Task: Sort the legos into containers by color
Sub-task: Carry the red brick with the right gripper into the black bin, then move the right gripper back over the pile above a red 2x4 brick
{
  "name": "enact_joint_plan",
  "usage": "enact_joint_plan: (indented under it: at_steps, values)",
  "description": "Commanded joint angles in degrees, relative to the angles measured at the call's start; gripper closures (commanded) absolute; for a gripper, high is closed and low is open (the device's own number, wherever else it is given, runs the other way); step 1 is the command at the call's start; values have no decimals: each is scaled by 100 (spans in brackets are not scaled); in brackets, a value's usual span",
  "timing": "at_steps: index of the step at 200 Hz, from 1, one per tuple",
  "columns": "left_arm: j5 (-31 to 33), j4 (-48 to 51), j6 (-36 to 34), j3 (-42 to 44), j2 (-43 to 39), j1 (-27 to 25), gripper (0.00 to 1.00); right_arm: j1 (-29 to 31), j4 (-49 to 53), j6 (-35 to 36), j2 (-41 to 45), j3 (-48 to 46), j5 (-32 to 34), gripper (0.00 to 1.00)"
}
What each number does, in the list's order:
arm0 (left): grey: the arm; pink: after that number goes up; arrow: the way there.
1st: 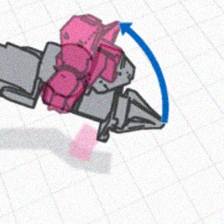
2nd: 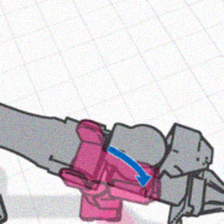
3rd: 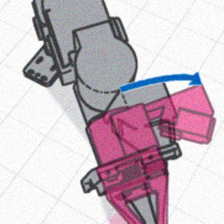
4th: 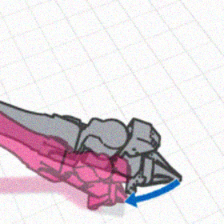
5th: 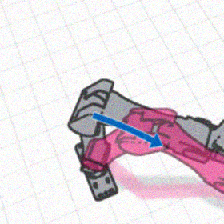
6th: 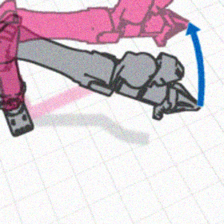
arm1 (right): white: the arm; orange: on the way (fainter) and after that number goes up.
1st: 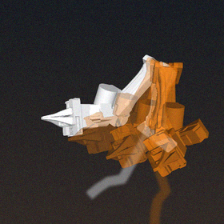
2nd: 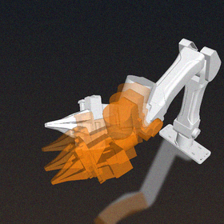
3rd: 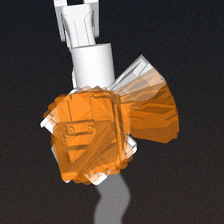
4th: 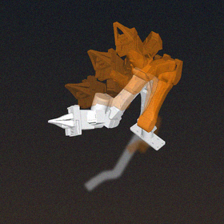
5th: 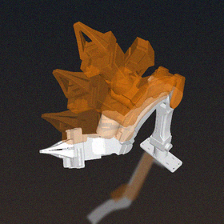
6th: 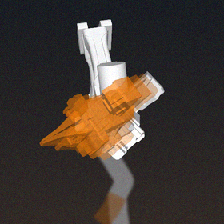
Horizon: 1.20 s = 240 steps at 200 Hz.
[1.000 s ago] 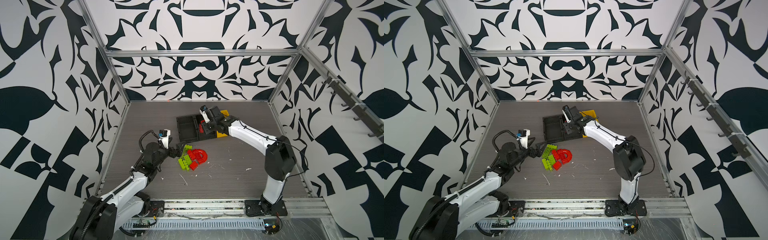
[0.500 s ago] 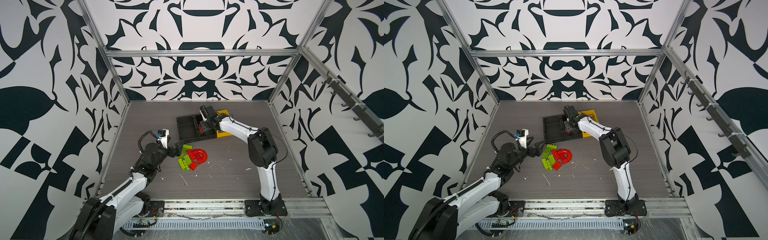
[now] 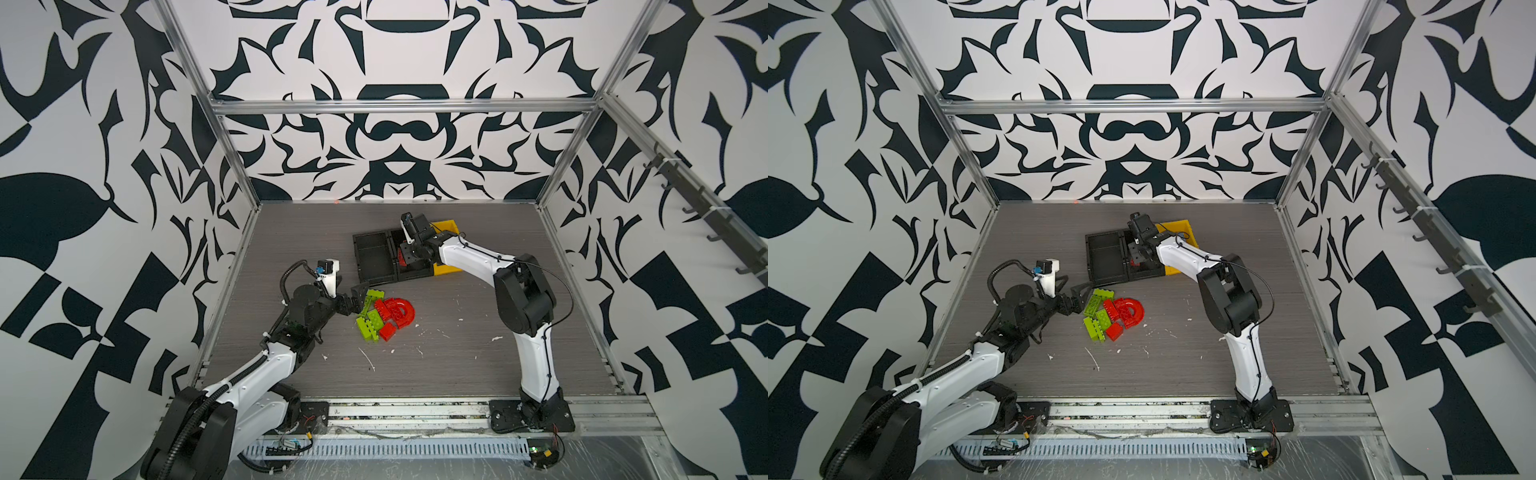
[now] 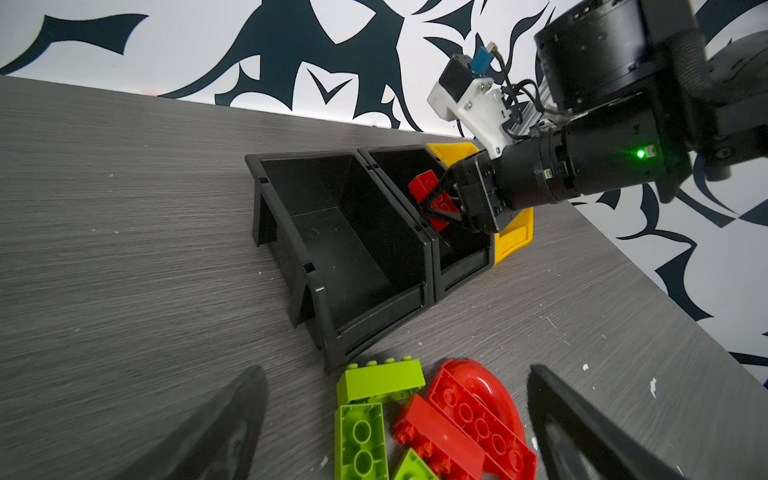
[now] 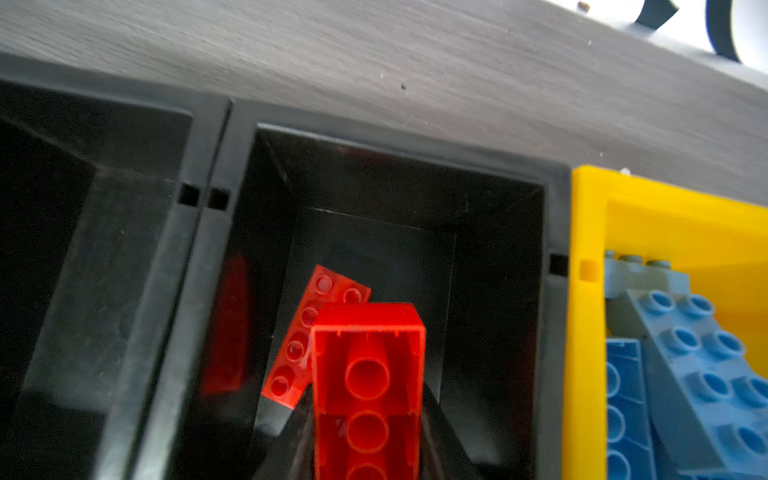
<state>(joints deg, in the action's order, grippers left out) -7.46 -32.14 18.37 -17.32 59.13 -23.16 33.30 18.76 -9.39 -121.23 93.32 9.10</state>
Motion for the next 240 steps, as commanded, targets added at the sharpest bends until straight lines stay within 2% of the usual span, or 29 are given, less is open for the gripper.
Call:
enact_joint_plan:
  at_steps: [1,42,66,83,132,188,240]
  values:
    - [-62,-172,57,35,-15,-10,0,-62,-253,-144,106,-28,-100,65]
    - [-52,-170,44,28,-9,-8,0,-60,-255,-177,220,-24,-222,56]
    - [-36,-162,38,27,-23,-10,0,-67,-197,-145,354,-29,-225,46]
    - [-35,-161,34,43,-40,-5,0,-57,-123,-108,514,-94,-247,45]
    - [9,-127,17,46,-95,-8,0,178,-112,-203,1395,-725,-846,45]
    - [53,-105,21,47,-134,-11,0,1061,78,-672,2520,-1966,-617,45]
    - [244,-126,43,158,-307,-12,0,1670,-13,-1179,2815,-2676,-538,46]
